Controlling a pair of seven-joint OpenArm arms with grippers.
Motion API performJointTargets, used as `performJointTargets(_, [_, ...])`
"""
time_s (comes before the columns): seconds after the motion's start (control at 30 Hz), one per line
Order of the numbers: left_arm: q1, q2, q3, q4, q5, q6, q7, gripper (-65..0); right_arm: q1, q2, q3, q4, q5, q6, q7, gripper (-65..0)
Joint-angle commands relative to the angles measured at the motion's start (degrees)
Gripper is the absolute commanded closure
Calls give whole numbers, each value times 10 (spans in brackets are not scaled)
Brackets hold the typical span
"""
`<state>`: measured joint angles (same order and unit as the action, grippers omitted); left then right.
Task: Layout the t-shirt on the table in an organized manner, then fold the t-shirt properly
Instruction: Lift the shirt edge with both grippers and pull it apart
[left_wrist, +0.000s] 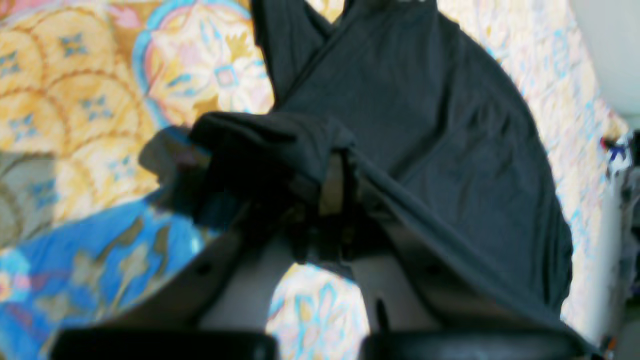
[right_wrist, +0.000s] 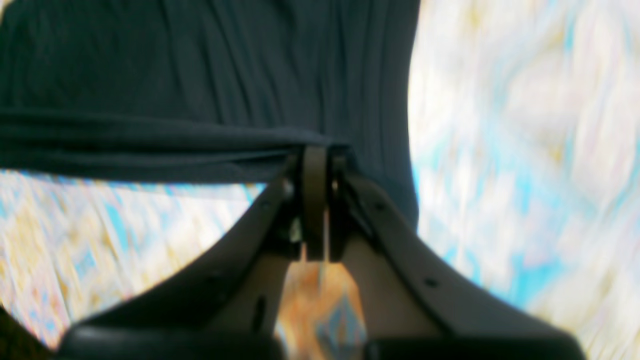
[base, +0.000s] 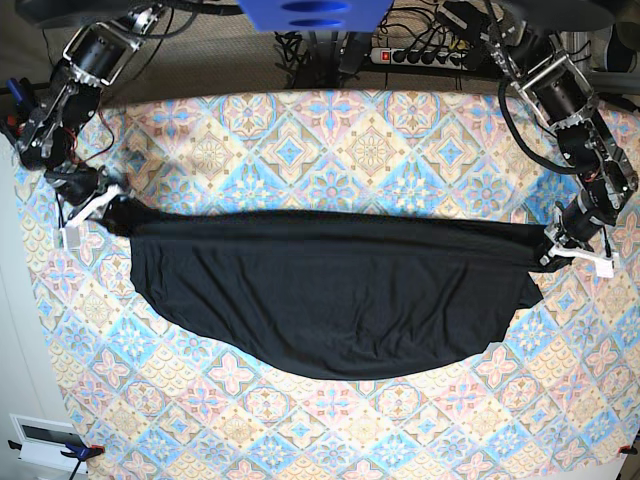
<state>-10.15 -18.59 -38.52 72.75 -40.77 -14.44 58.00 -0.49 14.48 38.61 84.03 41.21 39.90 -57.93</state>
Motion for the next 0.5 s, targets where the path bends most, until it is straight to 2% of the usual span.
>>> performJointTargets(0.0, [-11, -14, 15, 2, -9, -1, -24, 0, 1, 11, 4, 8, -6, 1, 5, 0])
performJointTargets(0.1, [-11, -15, 60, -6, -8, -1, -60, 0, 2, 11, 4, 7, -26, 1, 6, 0])
performJointTargets(0.2, [-11, -15, 90, -6, -8, -1, -73, 0, 2, 11, 3, 7, -43, 1, 6, 0])
performJointTargets(0.4, [-11, -13, 128, -6, -5, 0, -104, 0, 3, 10, 3, 6, -94, 1, 7, 0])
performJointTargets(0.47, [-11, -13, 129, -6, 14, 0, -104, 0, 14, 9, 3, -5, -100, 1, 7, 0])
